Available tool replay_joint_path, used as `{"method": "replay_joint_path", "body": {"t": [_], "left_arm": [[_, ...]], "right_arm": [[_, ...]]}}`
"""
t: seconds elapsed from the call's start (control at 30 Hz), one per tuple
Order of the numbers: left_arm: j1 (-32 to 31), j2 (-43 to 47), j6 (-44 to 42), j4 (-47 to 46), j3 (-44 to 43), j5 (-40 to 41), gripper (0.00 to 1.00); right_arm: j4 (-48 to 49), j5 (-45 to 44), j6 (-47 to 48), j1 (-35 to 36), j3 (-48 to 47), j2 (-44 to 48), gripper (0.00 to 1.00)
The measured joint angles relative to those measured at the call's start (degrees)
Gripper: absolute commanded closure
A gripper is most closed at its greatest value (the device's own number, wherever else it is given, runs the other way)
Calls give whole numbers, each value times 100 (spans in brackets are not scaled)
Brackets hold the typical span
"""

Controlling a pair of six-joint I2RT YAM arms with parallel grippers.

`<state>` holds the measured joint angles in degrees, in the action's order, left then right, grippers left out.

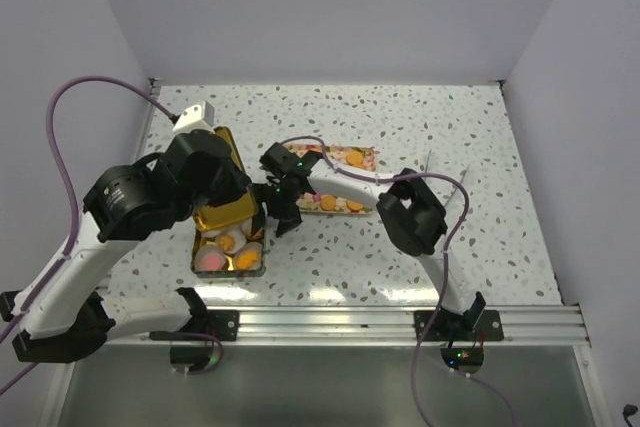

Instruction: Pack the cookies

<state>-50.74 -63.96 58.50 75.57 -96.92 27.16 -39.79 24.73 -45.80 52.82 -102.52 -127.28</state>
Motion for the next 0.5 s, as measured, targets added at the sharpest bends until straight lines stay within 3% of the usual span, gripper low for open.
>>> {"method": "replay_joint_path", "body": {"t": [0.13,0.23,0.5], "left_arm": [[0,103,44,9,129,-33,100],[0,149,48,13,177,-61,100],[0,201,46,17,236,-140,100]], "right_arm": [[0,-164,33,0,-173,-190,49],[-24,-291,63,0,-205,-212,51],[-31,-363,122,-118,-267,-271,70]]}}
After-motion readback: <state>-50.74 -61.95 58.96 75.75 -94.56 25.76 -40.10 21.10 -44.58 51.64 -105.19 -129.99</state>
